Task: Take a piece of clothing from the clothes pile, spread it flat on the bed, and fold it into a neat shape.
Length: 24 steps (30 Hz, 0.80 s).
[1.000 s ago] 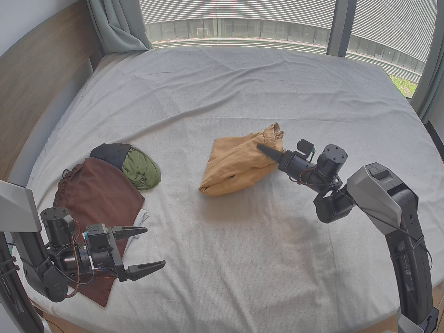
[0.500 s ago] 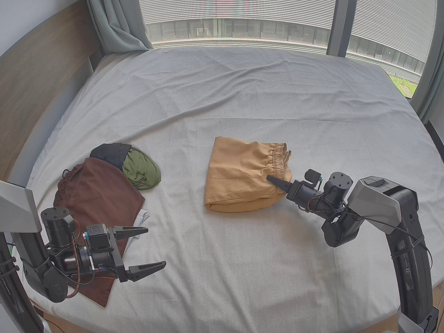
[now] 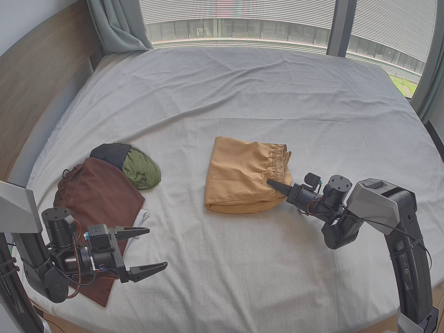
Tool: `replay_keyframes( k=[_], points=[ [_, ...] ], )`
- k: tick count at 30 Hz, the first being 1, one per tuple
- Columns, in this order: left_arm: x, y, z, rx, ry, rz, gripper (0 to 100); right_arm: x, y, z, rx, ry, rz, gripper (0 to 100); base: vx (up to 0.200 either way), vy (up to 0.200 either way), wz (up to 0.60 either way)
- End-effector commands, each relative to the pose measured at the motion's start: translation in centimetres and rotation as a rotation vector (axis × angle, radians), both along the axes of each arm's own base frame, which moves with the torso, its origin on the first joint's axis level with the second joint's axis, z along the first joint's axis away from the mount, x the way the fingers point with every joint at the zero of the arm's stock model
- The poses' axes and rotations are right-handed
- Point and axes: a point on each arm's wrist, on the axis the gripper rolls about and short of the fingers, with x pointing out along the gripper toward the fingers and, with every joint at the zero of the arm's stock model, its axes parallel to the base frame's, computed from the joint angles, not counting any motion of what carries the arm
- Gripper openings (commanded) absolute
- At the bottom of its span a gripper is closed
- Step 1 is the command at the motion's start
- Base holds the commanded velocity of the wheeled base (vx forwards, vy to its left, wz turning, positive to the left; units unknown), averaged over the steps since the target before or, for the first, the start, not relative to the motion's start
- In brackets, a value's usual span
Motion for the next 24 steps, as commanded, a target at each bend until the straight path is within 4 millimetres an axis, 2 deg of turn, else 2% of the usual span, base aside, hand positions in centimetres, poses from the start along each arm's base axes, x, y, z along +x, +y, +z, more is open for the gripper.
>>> replay_keyframes(
  k=[1, 6, 19, 24],
  points=[
    [0.0, 0.0, 0.0, 0.000, -0.002, -0.001, 100, 0.0, 0.0, -0.1, 0.000, 0.000, 0.001, 100, 0.000, 0.000, 0.00],
    [0.0, 0.0, 0.1, 0.000, -0.004, 0.002, 100, -0.5, -0.2, -0.2, -0.008, 0.024, -0.002, 100, 0.000, 0.000, 0.00],
    [0.1, 0.0, 0.2, -0.001, -0.013, 0.002, 100, -6.0, -1.1, -1.4, -0.134, 0.153, 0.021, 100, 0.000, 0.000, 0.00],
    [0.2, 0.1, 0.2, -0.001, -0.017, 0.004, 100, -8.8, -0.9, -1.5, -0.194, 0.186, 0.067, 100, 0.000, 0.000, 0.00]
  ],
)
